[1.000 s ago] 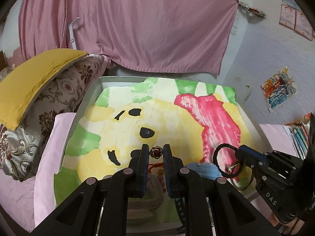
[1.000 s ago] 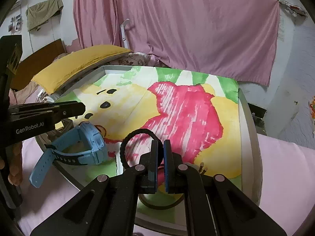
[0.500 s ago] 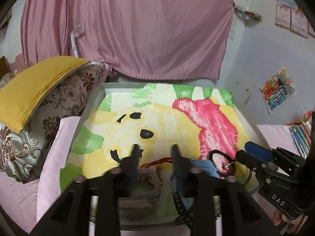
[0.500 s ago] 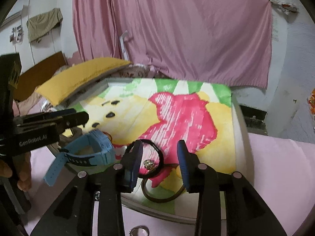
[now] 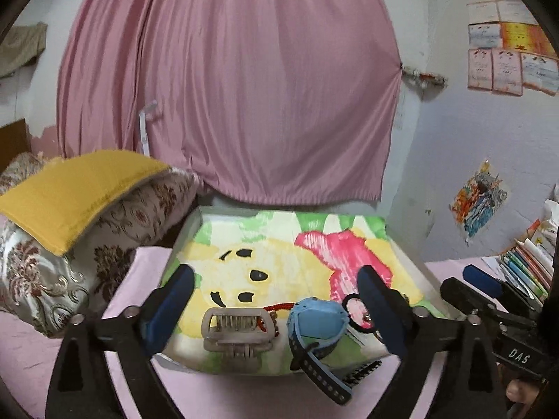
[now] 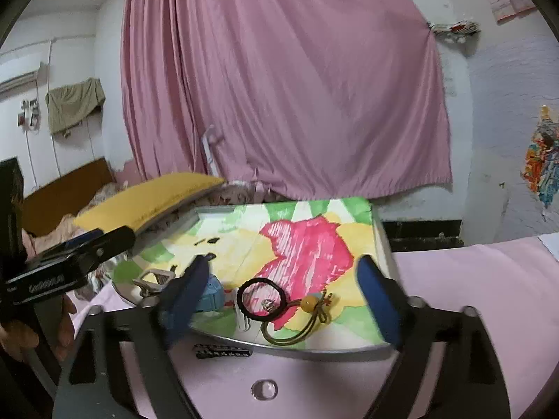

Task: Organize jewelry
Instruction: 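Move the left tool to the black beaded chain while the right tool approaches the silver ring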

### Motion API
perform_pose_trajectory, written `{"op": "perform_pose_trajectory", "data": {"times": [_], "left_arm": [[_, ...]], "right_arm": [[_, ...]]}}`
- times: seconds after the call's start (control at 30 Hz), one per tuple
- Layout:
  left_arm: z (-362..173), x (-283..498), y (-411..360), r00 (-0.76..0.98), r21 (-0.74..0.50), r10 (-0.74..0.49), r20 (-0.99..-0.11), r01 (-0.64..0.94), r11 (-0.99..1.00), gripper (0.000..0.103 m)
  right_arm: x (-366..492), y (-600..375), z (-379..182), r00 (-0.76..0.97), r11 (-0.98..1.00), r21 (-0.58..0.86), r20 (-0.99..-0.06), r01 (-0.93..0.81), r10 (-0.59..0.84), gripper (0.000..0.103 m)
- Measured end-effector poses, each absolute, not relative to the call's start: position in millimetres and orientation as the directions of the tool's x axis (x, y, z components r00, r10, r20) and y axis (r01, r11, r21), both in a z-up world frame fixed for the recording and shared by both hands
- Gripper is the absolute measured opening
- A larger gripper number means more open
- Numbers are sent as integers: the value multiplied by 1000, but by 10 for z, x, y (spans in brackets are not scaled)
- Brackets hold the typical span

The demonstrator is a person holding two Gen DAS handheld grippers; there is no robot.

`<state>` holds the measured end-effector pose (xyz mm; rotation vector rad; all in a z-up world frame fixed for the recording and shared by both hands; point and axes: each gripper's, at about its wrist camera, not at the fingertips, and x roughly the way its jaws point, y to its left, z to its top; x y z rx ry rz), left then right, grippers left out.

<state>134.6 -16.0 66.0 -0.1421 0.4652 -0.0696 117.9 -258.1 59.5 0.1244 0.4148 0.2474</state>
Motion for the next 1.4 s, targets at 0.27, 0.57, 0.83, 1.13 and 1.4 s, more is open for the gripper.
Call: {"op": "perform_pose_trajectory", "data": {"times": [0.27, 0.57, 0.83, 1.13, 1.4], "left_arm": [[644, 931, -218, 915, -134, -127, -384, 81, 988, 102], [486, 652, -263, 888, -77, -140, -439, 118, 990, 102], [306, 573, -296, 834, -80, -192, -518, 177, 981, 102], [117, 775, -406, 737, -145, -290, -610, 256, 956, 81], [-24, 1013, -570, 640, -174, -337, -690, 306, 936, 59]], "right_arm": [[911, -2722, 558, 893, 956, 159, -348, -245, 286, 101], [834, -2770, 479, 838, 946, 112, -440, -305, 322, 101], [893, -2730, 306, 756, 931, 84, -560, -355, 339, 100], [1031, -2597, 103, 649, 904, 61, -677, -422, 348, 67], [1150, -2429, 8, 576, 873, 47, -734, -486, 360, 44]]}}
